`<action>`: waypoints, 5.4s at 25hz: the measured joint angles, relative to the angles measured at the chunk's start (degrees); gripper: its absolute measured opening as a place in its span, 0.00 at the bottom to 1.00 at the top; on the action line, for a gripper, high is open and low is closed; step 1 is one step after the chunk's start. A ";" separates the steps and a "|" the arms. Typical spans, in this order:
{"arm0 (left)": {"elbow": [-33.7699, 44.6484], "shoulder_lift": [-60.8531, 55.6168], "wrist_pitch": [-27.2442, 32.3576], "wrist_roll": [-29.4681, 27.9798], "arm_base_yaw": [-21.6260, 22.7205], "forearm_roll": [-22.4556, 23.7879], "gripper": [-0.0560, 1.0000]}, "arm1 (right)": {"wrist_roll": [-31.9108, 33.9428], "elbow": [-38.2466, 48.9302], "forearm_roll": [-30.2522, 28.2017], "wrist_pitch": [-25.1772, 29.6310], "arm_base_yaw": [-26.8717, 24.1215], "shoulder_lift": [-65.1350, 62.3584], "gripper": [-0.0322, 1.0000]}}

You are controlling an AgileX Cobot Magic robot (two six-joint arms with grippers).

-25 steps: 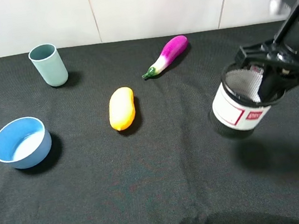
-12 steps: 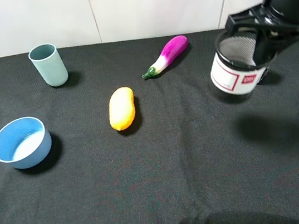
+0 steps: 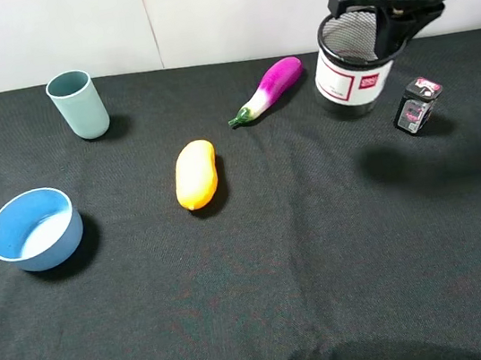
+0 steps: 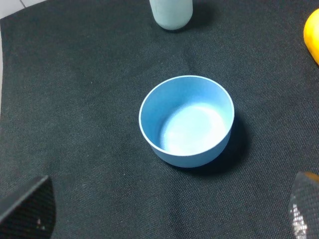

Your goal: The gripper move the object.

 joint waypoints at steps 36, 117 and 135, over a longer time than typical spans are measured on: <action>0.00 0.00 0.00 0.05 0.00 0.00 0.99 | -3.46 -30.50 3.40 -5.29 -11.47 32.51 0.04; 0.00 0.00 0.00 0.00 0.00 0.00 0.99 | -9.23 -19.10 2.76 2.77 -11.72 6.17 0.70; 0.00 0.00 0.00 0.00 0.00 0.00 0.99 | -9.33 4.28 2.89 2.77 -11.72 -15.23 0.70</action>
